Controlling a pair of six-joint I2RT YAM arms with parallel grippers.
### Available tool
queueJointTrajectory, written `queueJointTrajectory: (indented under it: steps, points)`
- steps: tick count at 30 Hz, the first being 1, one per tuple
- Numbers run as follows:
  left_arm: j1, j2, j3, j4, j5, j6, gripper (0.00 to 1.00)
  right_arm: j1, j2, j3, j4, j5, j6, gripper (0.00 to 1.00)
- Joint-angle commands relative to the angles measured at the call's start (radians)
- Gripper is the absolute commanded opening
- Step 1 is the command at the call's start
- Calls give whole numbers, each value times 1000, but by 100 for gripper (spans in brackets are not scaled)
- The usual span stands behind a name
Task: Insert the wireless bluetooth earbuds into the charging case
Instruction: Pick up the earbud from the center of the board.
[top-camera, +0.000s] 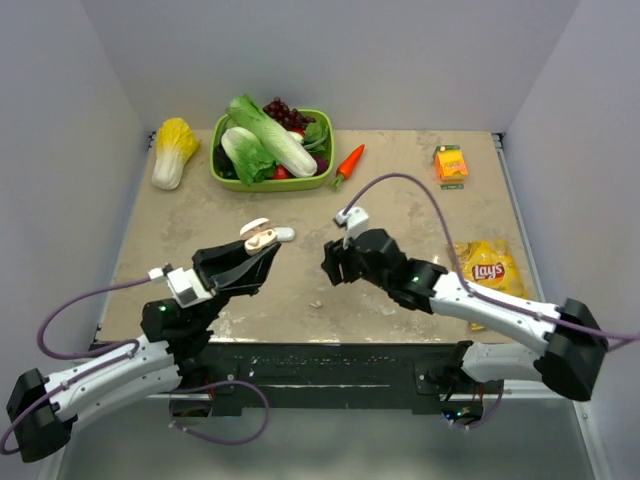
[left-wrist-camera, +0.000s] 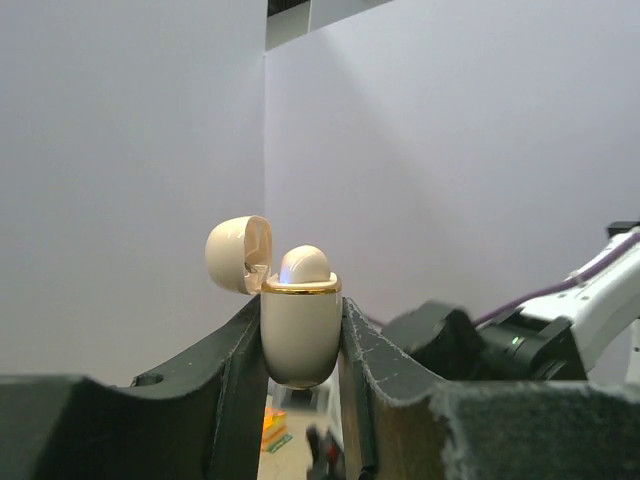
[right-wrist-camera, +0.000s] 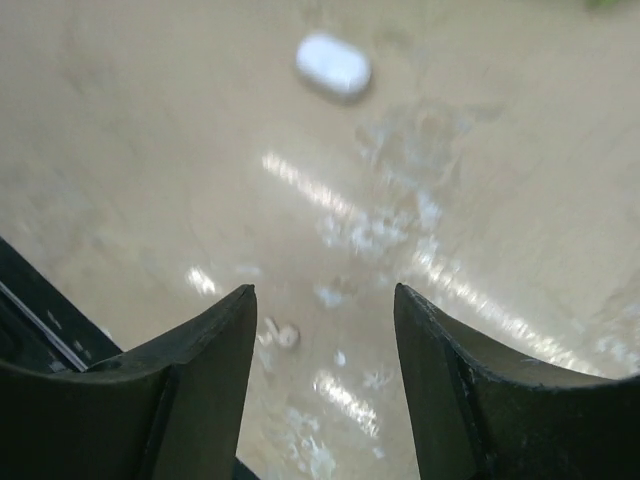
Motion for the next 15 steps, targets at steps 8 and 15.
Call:
queueJointTrajectory:
  steps: [8,15]
  points:
    - [0,-275,-87,-244,39,-40,0,86,232,-117,155,-139,-3,50]
    - [1,-272,-98,-240,43,-50,0,96,232,-203,213,-129,63,21]
